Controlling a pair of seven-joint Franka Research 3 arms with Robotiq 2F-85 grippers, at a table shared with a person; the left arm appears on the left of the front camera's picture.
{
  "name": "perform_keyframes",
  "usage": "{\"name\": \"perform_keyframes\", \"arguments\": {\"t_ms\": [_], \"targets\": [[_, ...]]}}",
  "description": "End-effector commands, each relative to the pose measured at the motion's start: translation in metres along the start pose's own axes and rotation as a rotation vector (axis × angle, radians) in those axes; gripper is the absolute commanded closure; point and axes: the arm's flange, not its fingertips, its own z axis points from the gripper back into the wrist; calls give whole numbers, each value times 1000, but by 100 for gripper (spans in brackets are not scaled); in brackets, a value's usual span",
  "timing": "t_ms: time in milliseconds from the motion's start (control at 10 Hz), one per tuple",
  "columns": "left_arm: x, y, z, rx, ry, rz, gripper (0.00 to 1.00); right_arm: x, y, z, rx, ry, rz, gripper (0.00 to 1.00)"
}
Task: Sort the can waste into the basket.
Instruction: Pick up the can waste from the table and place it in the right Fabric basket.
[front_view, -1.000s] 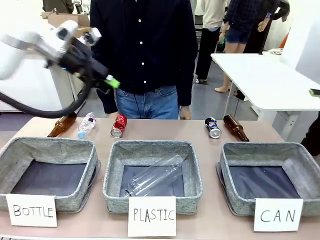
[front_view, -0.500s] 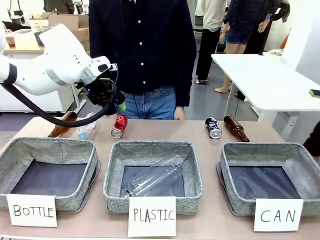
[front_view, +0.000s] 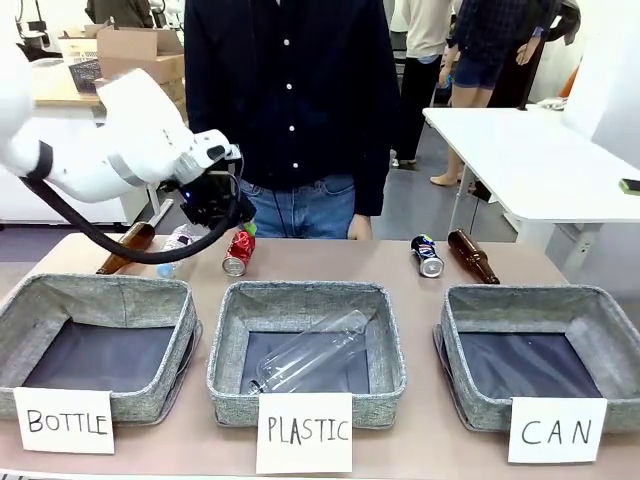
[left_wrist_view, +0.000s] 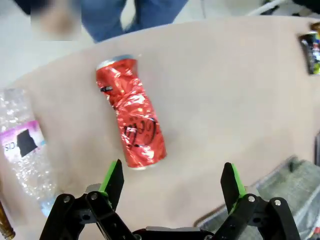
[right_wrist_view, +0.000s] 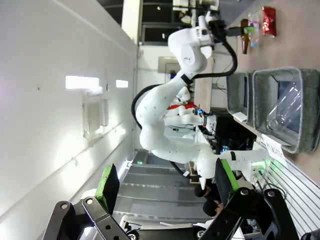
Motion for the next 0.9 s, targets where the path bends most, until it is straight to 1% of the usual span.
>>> {"name": "perform_keyframes", "arguments": {"t_ms": [0,100,200,300,500,600,800], "targets": [[19,-4,-20,92,23,63,0,3,2,0,18,2,29,0],[20,-3,-34,175,12,96,0,3,2,0,18,2,29,0],[22,0,-47,197,25,105,0,3,2,0,18,2,29,0],[24,4,-60,217,21,112,0,3,2,0,18,2,29,0],[26,10,-78,244,55,133,0,3,2,0,18,2,29,0],[26,11,-81,253,64,135,0,3,2,0,18,2,29,0],[28,12,-81,266,49,143,0,3,2,0,18,2,29,0]]}}
